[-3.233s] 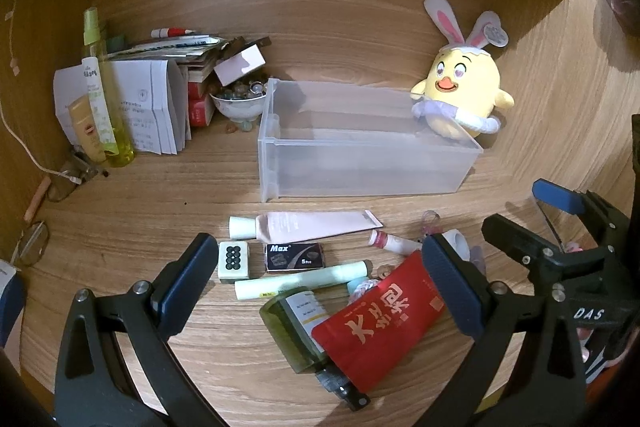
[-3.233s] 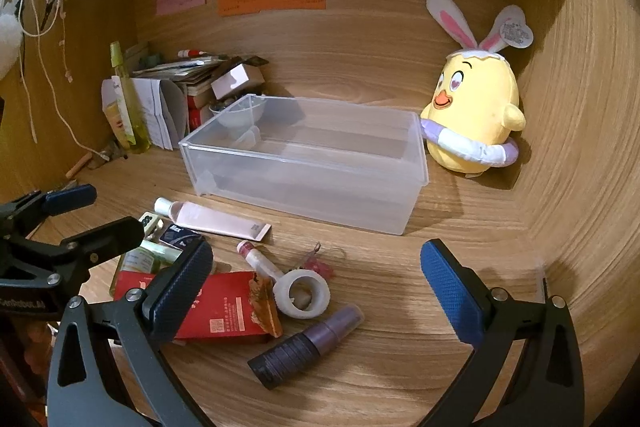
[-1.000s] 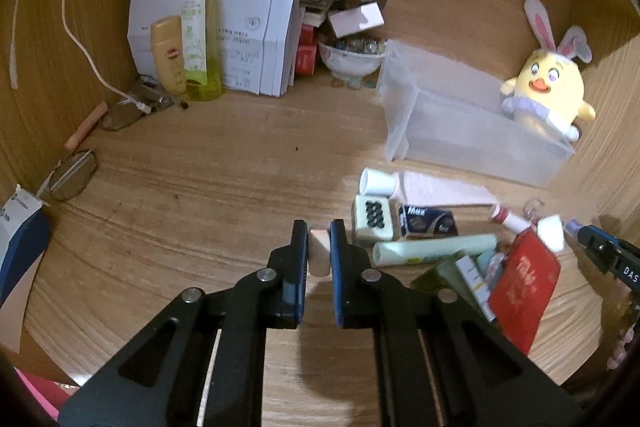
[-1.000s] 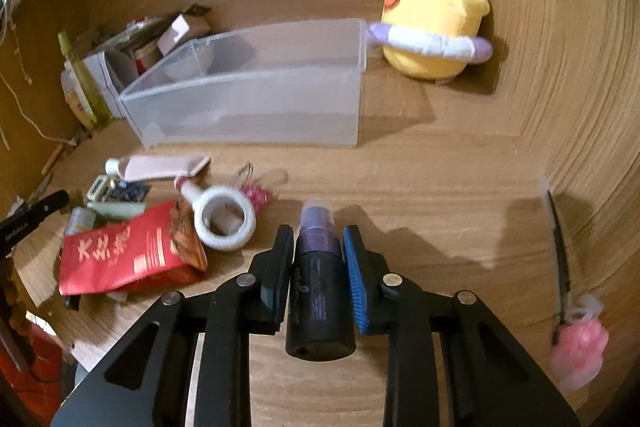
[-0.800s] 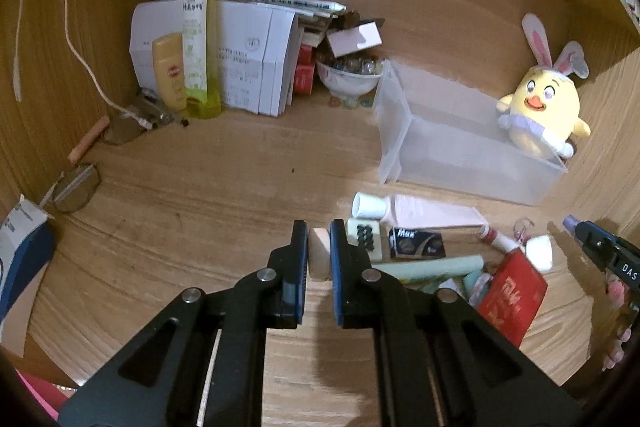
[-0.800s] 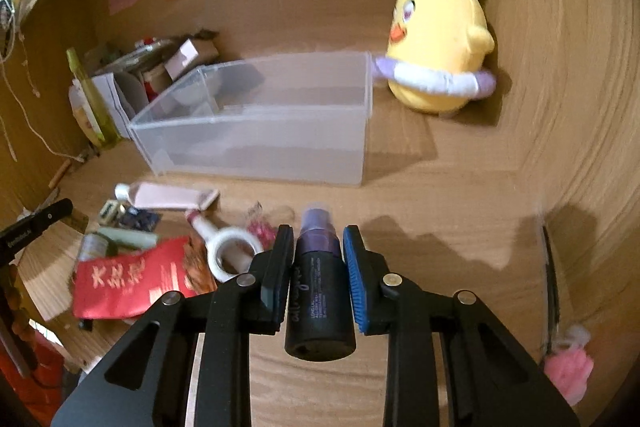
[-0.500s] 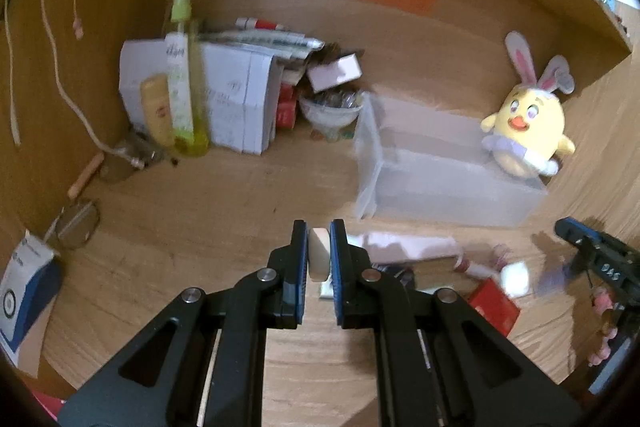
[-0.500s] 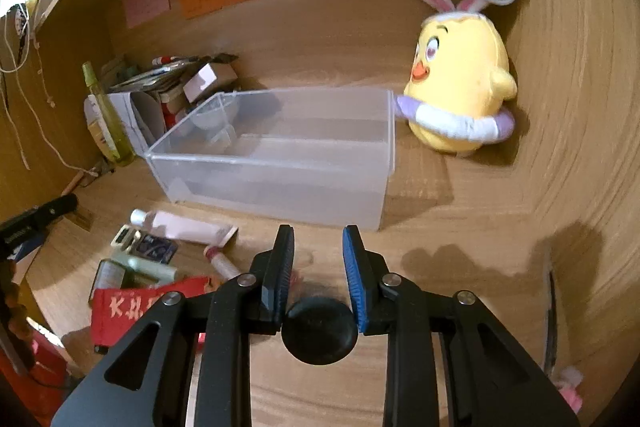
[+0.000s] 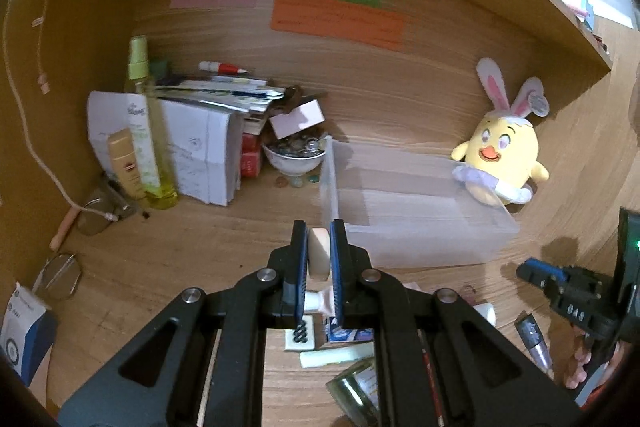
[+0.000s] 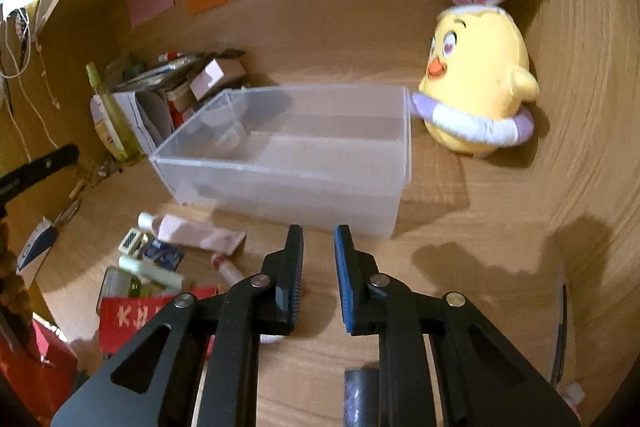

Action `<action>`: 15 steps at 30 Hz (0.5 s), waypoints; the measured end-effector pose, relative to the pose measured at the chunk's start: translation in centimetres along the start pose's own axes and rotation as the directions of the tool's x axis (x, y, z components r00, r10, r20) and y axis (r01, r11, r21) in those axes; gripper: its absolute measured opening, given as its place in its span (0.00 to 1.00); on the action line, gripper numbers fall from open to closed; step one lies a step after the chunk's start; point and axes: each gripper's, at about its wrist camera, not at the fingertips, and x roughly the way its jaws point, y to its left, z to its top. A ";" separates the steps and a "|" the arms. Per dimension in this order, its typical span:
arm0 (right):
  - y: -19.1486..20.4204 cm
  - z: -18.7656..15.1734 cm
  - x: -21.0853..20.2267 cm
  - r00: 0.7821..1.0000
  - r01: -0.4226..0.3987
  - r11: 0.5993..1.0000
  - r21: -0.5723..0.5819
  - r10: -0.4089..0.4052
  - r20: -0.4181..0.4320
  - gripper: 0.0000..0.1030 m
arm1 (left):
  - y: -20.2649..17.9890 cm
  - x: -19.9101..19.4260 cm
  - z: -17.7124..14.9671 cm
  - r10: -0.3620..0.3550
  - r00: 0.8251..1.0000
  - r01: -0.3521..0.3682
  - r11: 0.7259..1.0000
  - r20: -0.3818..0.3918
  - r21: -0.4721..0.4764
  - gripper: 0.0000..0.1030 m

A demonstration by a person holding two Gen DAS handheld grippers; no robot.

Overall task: Organize objects
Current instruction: 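Carry the block and purple bottle into the clear bin and open both tools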

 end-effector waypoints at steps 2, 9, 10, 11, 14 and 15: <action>-0.4 -0.8 -0.4 1.000 0.007 1.000 0.009 -0.007 -0.018 0.31 | -0.4 0.2 0.2 -0.008 1.000 0.008 1.000 0.001 0.011 0.10; -0.7 -3.7 -1.1 0.996 0.070 0.997 0.008 -0.070 -0.064 0.45 | -1.8 1.5 1.1 -0.060 0.998 0.060 0.998 -0.012 0.027 0.10; -0.8 -4.0 -1.2 0.994 0.083 0.997 0.007 -0.082 -0.069 0.45 | -2.0 1.7 1.2 -0.063 0.998 0.063 0.998 -0.014 0.030 0.10; -0.9 -4.5 -1.4 0.992 0.103 0.995 0.001 -0.103 -0.079 0.45 | -2.1 1.9 1.3 -0.068 0.998 0.069 0.997 -0.016 0.033 0.10; -1.5 -5.7 -1.7 0.979 0.172 0.985 -0.017 -0.173 -0.105 0.45 | -2.7 2.5 1.8 -0.085 0.996 0.086 0.995 -0.022 0.044 0.10; -1.8 -6.0 -1.8 0.976 0.186 0.983 -0.012 -0.186 -0.112 0.45 | -2.9 2.7 1.9 -0.088 0.996 0.089 0.995 -0.023 0.049 0.10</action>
